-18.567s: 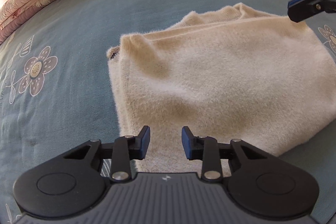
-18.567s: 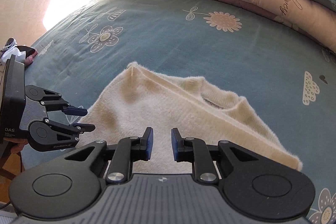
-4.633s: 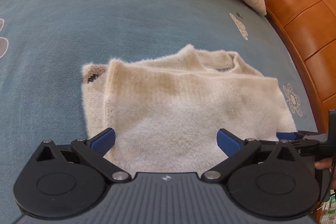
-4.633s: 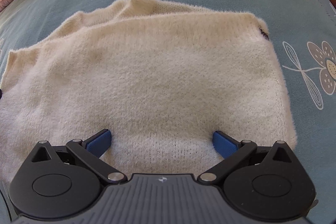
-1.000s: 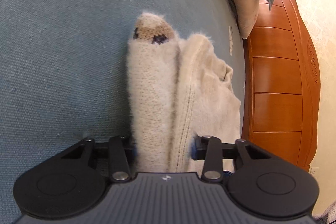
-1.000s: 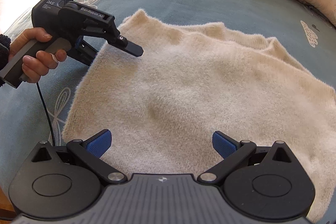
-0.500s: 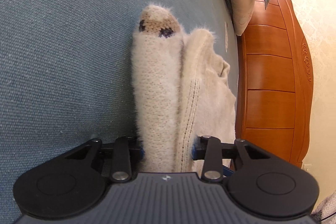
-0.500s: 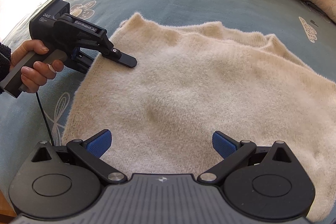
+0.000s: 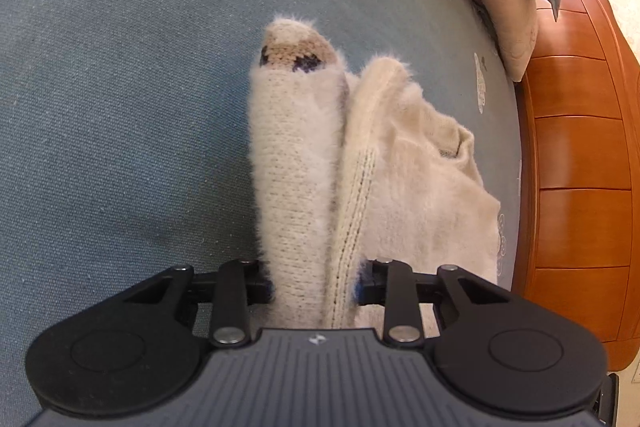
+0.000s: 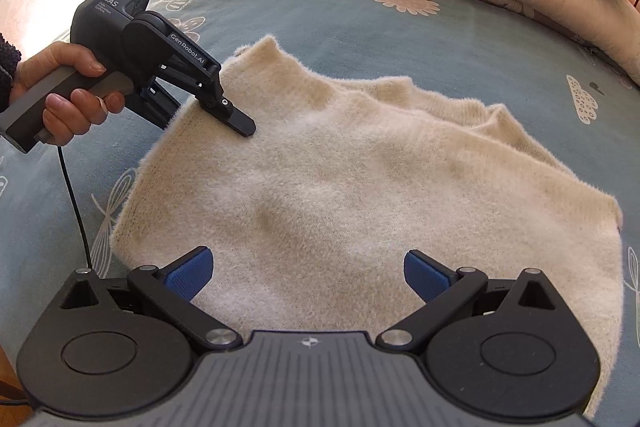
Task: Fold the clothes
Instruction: 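Lift the gripped sweater edge with the left gripper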
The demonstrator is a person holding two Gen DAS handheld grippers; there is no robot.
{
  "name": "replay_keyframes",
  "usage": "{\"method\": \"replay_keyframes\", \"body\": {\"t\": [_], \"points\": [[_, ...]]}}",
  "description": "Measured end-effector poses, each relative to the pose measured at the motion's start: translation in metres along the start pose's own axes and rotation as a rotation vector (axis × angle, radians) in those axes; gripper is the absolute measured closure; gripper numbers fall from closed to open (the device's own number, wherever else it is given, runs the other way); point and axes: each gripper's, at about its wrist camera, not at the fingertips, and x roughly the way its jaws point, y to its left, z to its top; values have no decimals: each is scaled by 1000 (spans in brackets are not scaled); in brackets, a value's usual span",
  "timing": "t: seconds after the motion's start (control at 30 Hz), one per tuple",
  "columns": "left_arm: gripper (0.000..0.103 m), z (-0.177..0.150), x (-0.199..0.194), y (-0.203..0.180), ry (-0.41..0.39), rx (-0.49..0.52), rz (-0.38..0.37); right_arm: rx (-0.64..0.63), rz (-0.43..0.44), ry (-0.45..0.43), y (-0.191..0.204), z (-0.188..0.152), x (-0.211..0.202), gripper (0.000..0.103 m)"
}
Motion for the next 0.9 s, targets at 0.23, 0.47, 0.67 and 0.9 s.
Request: {"method": "replay_keyframes", "body": {"t": [0.23, 0.47, 0.67, 0.9], "points": [[73, -15, -13, -28, -4, 38, 73, 198, 94, -48, -25, -4, 9, 2], [74, -13, -3, -67, -13, 39, 107, 238, 101, 37, -24, -10, 41, 4], [74, -16, -5, -93, -13, 43, 124, 405, 135, 1, -43, -18, 18, 12], [74, -21, -1, -119, -7, 30, 172, 445, 137, 109, -48, -44, 37, 14]]}}
